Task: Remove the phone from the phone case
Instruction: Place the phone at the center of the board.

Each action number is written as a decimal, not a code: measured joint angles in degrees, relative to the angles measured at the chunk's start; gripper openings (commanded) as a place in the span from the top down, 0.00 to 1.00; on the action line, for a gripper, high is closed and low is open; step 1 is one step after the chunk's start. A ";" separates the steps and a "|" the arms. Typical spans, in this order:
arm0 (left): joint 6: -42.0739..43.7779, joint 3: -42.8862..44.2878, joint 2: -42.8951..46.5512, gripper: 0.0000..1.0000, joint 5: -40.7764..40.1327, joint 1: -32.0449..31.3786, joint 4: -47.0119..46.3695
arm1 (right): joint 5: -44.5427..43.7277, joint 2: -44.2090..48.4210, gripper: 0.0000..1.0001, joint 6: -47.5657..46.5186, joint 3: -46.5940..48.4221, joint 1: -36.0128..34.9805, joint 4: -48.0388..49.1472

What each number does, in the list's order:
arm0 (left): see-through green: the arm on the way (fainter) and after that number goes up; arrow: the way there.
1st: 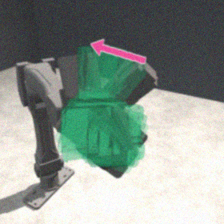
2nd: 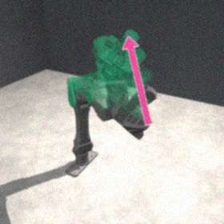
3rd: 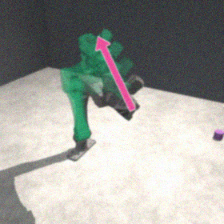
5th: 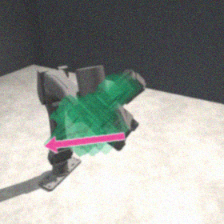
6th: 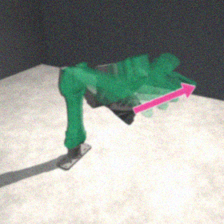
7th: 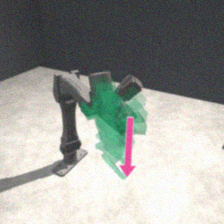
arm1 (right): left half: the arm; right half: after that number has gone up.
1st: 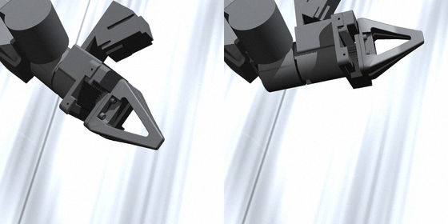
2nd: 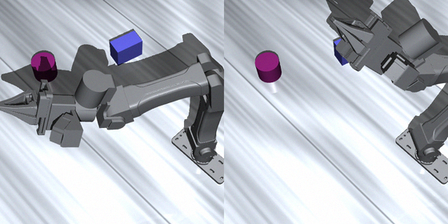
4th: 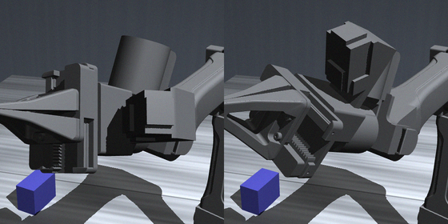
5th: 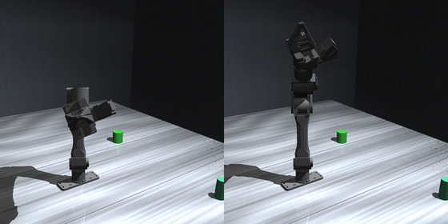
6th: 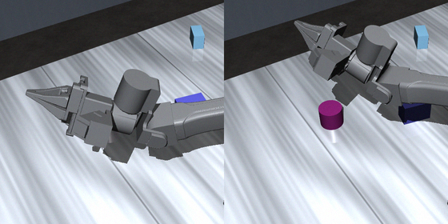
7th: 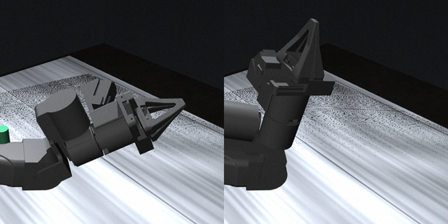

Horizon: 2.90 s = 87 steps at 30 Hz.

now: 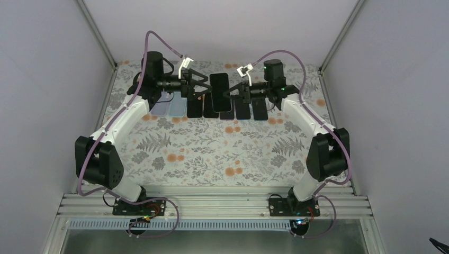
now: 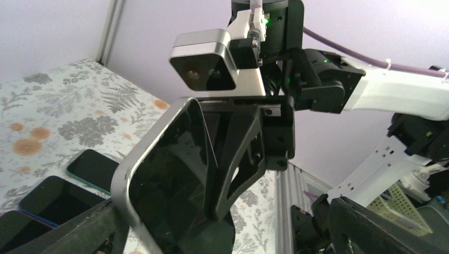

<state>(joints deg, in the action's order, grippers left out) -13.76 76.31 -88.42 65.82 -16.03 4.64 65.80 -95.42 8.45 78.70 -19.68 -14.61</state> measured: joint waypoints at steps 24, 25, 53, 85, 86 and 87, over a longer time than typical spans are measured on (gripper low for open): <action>4.31 1.81 -2.56 0.00 -5.31 0.00 6.21 | -15.08 -12.48 0.96 -28.33 4.94 27.21 -34.67; 4.31 1.81 -2.56 0.00 -5.29 0.00 6.21 | -15.72 -13.51 0.96 -28.96 5.64 28.22 -35.47; 3.89 1.77 -2.56 0.00 -4.59 0.00 5.03 | -19.47 -37.97 0.89 -34.99 29.20 34.53 -49.55; 3.63 1.36 -2.56 0.00 -4.33 0.00 4.83 | -5.73 -43.78 0.95 -20.61 25.92 37.46 -40.46; 3.63 1.36 -2.56 0.00 -4.35 0.00 4.83 | -5.44 -43.78 0.94 -20.28 25.64 37.46 -40.09; 3.63 1.36 -2.56 0.00 -4.35 0.00 4.83 | -5.18 -43.78 0.93 -19.89 25.40 37.46 -39.67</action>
<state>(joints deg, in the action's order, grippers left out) -10.13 77.67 -90.98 61.47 -16.03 9.47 60.62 -139.20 -11.44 104.09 17.78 -54.28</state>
